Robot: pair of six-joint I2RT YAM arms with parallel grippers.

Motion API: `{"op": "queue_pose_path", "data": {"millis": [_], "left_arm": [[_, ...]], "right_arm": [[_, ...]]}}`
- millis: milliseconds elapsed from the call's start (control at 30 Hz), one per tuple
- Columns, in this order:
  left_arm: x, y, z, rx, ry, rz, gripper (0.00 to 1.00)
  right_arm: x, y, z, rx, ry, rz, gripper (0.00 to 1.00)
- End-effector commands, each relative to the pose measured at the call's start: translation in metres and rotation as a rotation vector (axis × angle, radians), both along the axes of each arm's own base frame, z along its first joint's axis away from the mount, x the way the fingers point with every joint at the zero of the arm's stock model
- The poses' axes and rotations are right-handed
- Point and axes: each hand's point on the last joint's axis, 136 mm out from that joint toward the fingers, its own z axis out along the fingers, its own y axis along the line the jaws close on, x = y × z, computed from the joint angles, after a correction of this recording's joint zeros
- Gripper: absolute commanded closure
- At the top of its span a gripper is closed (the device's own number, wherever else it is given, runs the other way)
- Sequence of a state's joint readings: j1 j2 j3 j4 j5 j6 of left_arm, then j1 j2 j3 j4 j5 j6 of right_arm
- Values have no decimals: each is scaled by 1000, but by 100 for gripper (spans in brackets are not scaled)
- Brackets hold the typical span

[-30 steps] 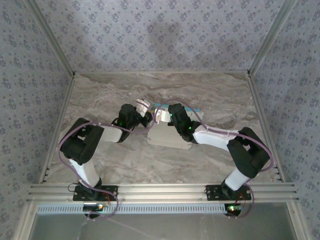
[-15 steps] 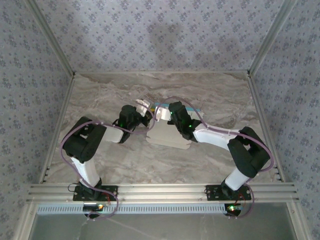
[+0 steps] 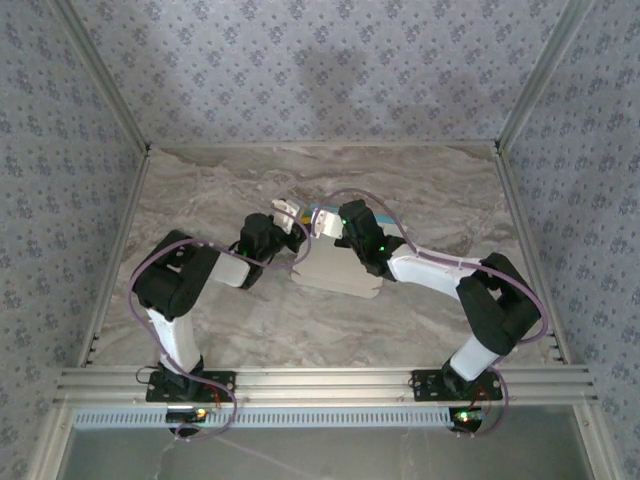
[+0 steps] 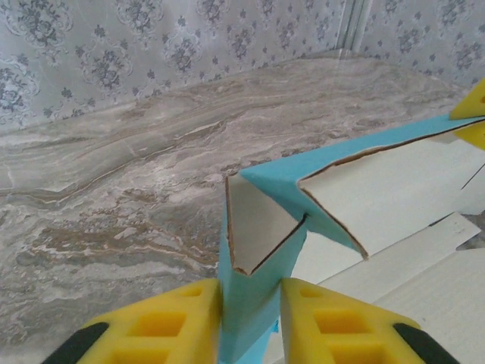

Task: Fold the paper box

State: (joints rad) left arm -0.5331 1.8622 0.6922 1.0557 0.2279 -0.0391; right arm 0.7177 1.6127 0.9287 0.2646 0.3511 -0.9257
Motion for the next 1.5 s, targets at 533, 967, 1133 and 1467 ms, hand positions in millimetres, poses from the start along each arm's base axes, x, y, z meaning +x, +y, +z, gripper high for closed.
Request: {"op": "queue_pose_path", "data": {"millis": [533, 967, 1133, 1467], "left_arm": [[-4, 10, 13, 9, -22, -126, 69], [-11, 5, 16, 51, 0, -311, 62], [-13, -2, 16, 51, 2, -358, 64], [-15, -7, 18, 96, -46, -414, 68]], "right_arm": [[-4, -10, -5, -23, 154, 90, 100], [-1, -7, -7, -68, 130, 102, 100], [0, -5, -7, -69, 129, 99, 100], [0, -1, -3, -69, 123, 106, 100]]}}
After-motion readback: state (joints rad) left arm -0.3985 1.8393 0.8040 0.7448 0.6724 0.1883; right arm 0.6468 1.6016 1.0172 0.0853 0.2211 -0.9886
